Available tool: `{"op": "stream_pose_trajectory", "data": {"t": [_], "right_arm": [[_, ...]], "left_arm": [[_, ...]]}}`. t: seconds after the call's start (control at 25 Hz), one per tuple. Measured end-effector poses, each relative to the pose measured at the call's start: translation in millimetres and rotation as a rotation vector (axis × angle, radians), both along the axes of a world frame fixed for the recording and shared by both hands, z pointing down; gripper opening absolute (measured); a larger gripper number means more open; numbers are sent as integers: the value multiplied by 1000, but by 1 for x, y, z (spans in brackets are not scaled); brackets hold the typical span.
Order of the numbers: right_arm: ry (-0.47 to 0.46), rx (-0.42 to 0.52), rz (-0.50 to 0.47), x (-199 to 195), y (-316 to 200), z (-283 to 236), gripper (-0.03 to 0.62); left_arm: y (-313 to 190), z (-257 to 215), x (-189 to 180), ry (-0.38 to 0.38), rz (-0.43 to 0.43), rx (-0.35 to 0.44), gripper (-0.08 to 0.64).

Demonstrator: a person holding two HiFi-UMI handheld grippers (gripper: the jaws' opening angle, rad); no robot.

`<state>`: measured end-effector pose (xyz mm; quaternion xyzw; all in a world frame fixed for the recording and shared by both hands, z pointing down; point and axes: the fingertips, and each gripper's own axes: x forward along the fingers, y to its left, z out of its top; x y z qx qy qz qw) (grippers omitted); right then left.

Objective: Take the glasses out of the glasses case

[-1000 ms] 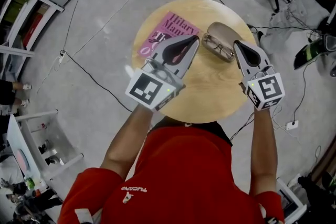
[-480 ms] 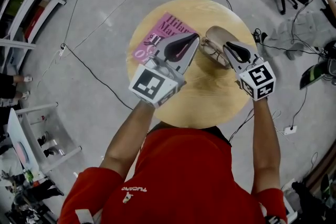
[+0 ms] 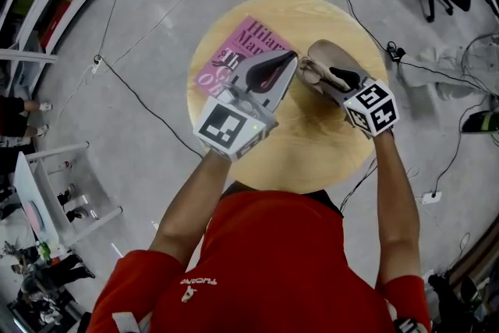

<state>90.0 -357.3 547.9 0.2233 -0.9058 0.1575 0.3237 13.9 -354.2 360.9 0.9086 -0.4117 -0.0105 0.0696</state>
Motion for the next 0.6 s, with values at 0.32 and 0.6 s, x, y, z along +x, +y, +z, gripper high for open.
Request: {"op": "stream_pose_trajectory", "data": {"t": [0.32, 0.6], "right_arm": [[105, -104, -36, -2, 5, 30, 164], [156, -174, -93, -6, 17, 42, 130]], "left_arm": [[-2, 6, -6, -1, -19, -18, 11], [1, 9, -10, 1, -26, -31, 9]]}}
